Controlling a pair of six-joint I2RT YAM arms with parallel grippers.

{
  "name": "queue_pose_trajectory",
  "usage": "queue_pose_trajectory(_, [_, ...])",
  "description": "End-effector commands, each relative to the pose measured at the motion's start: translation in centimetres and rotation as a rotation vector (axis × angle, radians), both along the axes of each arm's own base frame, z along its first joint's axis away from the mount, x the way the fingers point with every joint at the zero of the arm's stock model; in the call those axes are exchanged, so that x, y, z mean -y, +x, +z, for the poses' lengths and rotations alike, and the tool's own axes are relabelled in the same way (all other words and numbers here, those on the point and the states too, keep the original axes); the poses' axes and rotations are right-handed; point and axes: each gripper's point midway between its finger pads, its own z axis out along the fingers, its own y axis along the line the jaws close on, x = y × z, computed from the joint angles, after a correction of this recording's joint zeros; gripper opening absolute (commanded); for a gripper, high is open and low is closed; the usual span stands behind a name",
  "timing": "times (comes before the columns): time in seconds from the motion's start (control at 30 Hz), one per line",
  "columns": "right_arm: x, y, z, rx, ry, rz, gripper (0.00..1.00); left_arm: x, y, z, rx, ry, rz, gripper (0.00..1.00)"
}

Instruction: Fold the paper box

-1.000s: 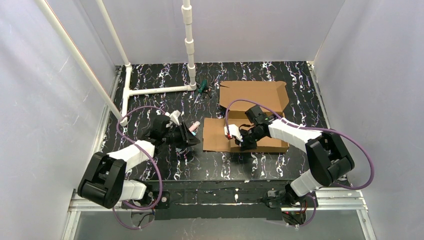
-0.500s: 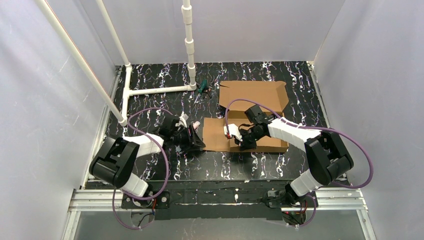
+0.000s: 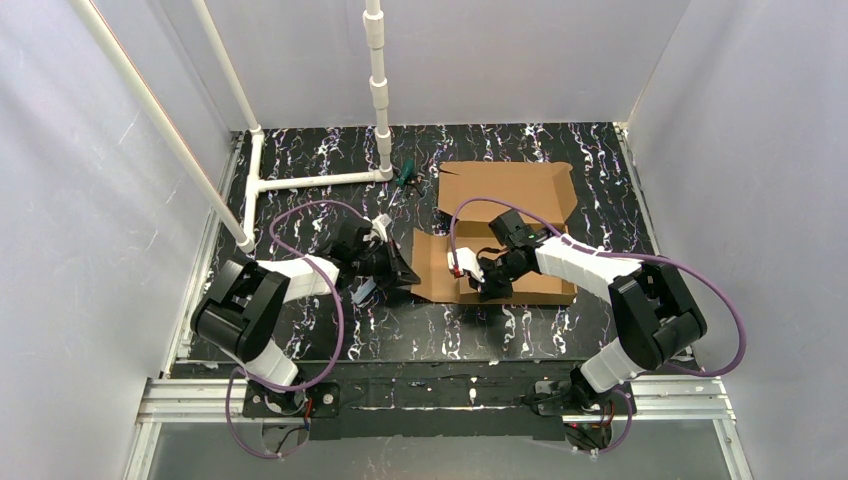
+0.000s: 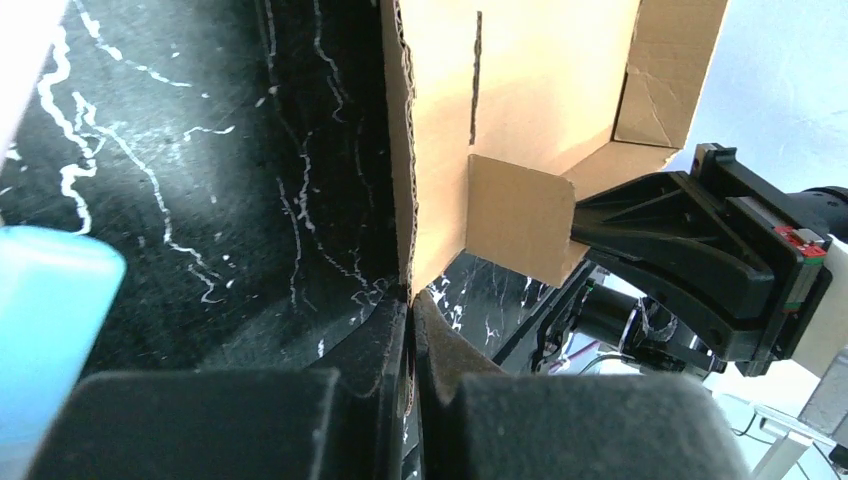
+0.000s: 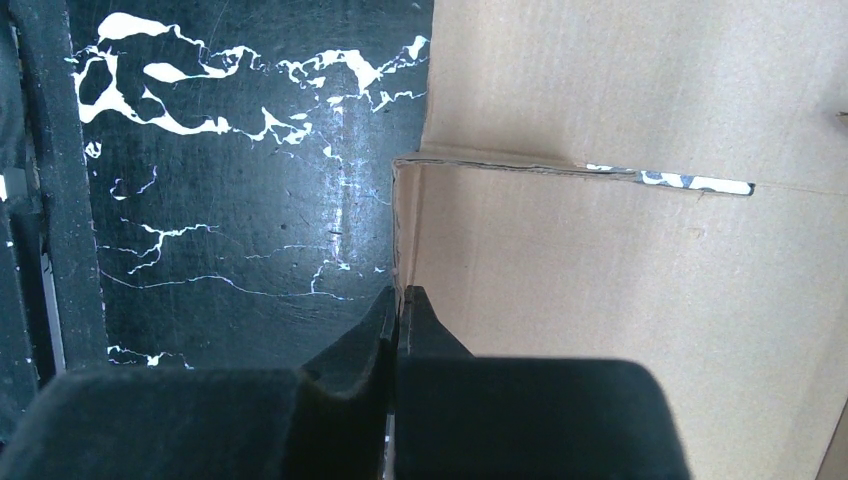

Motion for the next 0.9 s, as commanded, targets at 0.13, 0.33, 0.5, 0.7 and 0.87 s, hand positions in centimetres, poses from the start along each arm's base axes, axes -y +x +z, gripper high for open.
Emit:
queue_pose_trajectory(0.13, [0.0,-0.4,-0.9,-0.041,-0.032,-0.005,0.13,3.1,0.2,4.4,0.109,-0.078,-0.080,0.00])
queue_pose_trajectory(0.33, [-0.3,-0.2,0.5,-0.045,0.002,-0.019,0.17,4.8,0.2,6.4,0.158,-0.100,-0.102,0.00])
queue_pose_trajectory(0.5, [0.5,0.1,2.3,-0.036,0.038,-0.022,0.30,4.6,0.8,6.4,0.179,-0.064,-0.084,0.00])
queue_pose_trajectory(0.7, [4.6,1.4,5.9,0.014,0.123,-0.107,0.43,3.8,1.6,6.1,0.203,0.022,-0.080,0.00])
queue_pose_trajectory(0.87, [7.7,0.0,4.6,0.037,0.040,-0.089,0.51,2.0,2.3,6.3,0.232,0.136,-0.079,0.00])
